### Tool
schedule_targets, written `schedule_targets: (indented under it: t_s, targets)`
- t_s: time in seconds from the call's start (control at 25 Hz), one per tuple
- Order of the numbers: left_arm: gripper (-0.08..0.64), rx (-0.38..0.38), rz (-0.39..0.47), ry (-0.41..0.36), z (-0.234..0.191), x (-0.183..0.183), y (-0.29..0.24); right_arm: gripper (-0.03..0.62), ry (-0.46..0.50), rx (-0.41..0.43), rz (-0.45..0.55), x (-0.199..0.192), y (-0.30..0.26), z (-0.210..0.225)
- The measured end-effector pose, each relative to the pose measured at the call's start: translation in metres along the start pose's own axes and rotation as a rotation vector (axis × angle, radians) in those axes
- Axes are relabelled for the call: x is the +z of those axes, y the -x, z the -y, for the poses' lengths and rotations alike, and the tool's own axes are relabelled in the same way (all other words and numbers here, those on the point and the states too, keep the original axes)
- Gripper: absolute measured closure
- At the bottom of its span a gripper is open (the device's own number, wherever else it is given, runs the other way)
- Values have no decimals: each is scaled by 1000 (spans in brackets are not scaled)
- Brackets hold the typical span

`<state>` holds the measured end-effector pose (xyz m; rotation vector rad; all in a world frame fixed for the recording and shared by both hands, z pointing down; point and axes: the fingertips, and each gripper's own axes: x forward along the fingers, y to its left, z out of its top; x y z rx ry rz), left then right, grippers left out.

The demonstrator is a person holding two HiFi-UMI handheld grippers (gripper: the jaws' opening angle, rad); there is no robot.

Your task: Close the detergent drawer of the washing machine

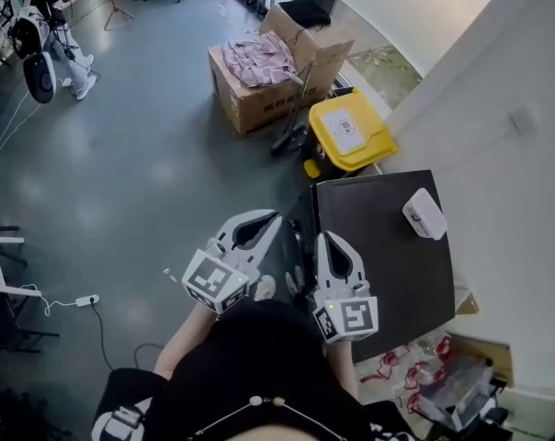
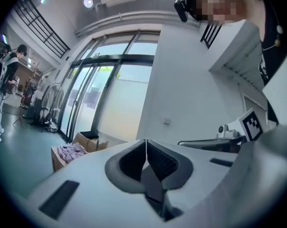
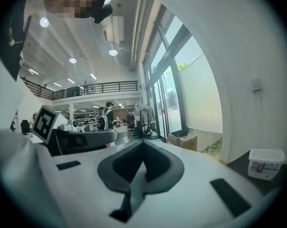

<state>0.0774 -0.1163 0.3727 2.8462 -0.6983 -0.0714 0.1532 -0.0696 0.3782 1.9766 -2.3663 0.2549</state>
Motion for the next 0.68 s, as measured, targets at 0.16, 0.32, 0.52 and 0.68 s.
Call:
schedule_targets:
  t_s: [0.16, 0.32, 0.52, 0.68]
  targets:
    - [548, 20, 35, -3, -3, 18, 17, 589, -16, 31, 15, 5, 5, -8]
    - [548, 7, 56, -4, -2, 31, 28, 589, -11, 13, 25, 10, 9, -10]
    - [548, -13, 54, -7, 4, 32, 26, 589, 5, -20, 20, 12, 15, -5]
    - [548, -29, 46, 8, 6, 26, 22, 590, -3, -39, 9, 8, 18, -1]
